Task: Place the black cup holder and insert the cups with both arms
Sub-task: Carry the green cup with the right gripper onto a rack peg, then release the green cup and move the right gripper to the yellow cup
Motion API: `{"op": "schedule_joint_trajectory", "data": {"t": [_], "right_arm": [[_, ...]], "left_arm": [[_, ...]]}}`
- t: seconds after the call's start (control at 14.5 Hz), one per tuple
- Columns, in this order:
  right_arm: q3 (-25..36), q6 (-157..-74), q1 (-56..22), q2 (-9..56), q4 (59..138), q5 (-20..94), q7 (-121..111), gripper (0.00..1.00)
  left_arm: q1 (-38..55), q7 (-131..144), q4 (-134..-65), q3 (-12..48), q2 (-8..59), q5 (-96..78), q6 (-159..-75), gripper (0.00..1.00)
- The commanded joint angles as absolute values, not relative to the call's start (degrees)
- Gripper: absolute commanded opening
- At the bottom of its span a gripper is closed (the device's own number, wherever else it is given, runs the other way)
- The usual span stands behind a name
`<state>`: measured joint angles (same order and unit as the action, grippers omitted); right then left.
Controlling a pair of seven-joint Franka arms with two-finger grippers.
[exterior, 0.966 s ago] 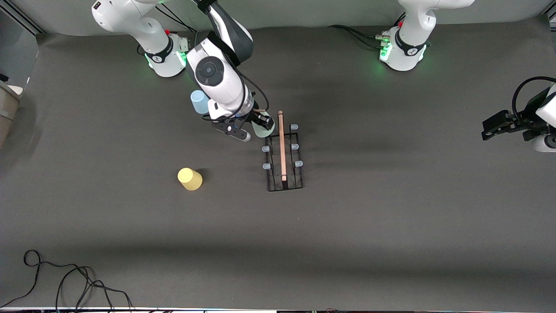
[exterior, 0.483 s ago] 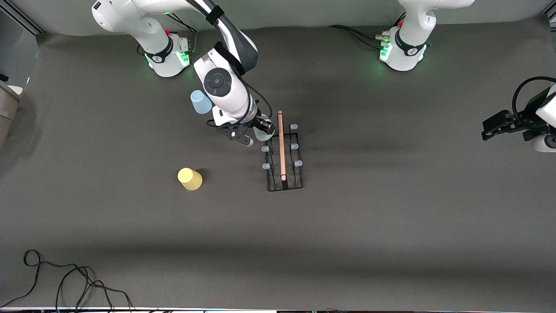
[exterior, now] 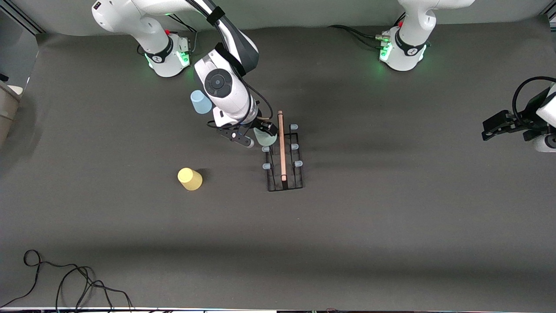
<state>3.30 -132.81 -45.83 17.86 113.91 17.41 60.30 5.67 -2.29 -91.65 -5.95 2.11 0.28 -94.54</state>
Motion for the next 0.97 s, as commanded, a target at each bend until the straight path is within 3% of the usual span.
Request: {"op": "schedule_joint_trajectory", "data": {"t": [0.0,0.41,0.9], "right_arm": [[4.1,-132.2,-46.2,18.2,111.1,16.2,60.8,1.0],[11.8,-114.2,-45.5,16.8,102.2,11.4,51.0,1.0],[25.2,-114.3,-45.4,19.0,103.2,11.4,28.3,1.0]], "left_arm": [[6.2,-2.1,-91.4,-6.2,2.0,0.8,-95.1,1.0],[6.2,-2.1,-91.4,-6.2,2.1,0.8,-95.2,1.0],[6.2,-2.2,-91.5,-6.2,2.2,0.8,-95.2,1.0]]}}
